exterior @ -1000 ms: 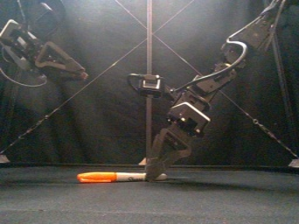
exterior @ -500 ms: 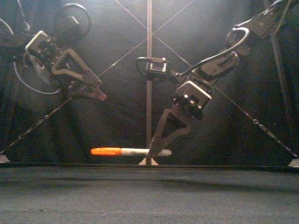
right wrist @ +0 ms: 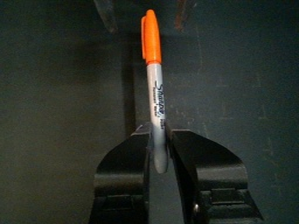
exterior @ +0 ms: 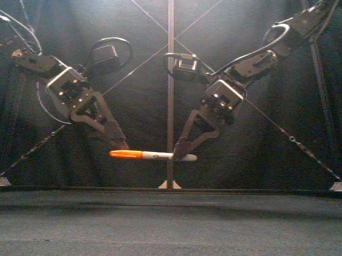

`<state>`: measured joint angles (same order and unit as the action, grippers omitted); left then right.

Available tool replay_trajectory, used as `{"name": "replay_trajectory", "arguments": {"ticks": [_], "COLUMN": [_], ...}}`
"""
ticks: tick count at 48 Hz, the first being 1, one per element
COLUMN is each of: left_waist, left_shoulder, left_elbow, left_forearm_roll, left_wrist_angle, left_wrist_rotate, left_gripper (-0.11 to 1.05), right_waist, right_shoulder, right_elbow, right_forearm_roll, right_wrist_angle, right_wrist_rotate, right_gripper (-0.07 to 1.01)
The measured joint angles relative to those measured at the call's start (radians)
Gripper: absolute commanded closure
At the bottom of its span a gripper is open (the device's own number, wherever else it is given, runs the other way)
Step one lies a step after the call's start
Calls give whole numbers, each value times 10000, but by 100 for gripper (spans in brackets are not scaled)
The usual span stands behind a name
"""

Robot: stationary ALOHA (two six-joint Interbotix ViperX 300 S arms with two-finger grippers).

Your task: Uncap the pen

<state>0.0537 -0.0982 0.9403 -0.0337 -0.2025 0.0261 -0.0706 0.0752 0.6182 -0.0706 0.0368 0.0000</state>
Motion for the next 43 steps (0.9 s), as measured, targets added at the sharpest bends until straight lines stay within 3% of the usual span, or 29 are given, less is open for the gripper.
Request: {"name": "replay_trajectory", "arguments": {"ticks": [8, 12, 18, 20, 25, 33, 34, 35, 36, 38, 42, 43], "left_waist": [230, 307, 307, 307, 368, 537, 583, 644, 690, 752, 736, 736], "left_shoulder": [368, 430, 430, 430, 430, 123, 31, -31, -77, -261, -675, -798], "left_elbow": [-153, -184, -184, -184, -184, -46, 199, 414, 506, 629, 890, 997], "left_forearm_roll": [15, 15, 107, 169, 276, 353, 337, 322, 337, 337, 337, 322], "left_wrist_angle": [0, 0, 0, 0, 0, 46, 61, 107, 92, 92, 92, 92], "left_wrist_rotate": [-15, -15, -15, 31, 15, 15, 15, -46, -15, -31, 0, -31], "left_gripper": [8, 15, 32, 37, 40, 40, 40, 40, 40, 40, 40, 40], "right_waist": [-15, 0, -61, -61, -92, -383, -414, -460, -491, -568, -644, -660], "right_shoulder": [0, 15, 0, 0, -153, -997, -1166, -1273, -1396, -1672, -2286, -2424], "right_elbow": [0, 0, 0, 0, 138, 936, 1243, 1442, 1595, 1917, 2500, 2654], "right_forearm_roll": [-15, -15, 0, -15, -15, 61, 92, 107, 153, 245, 414, 445], "right_wrist_angle": [0, 0, -15, -15, -46, -261, -276, -291, -322, -430, -706, -813], "right_wrist_rotate": [0, 0, 0, 0, -77, 0, 77, 31, 46, 46, 31, 31], "right_gripper": [41, 41, 41, 41, 41, 41, 41, 41, 41, 41, 41, 41]}}
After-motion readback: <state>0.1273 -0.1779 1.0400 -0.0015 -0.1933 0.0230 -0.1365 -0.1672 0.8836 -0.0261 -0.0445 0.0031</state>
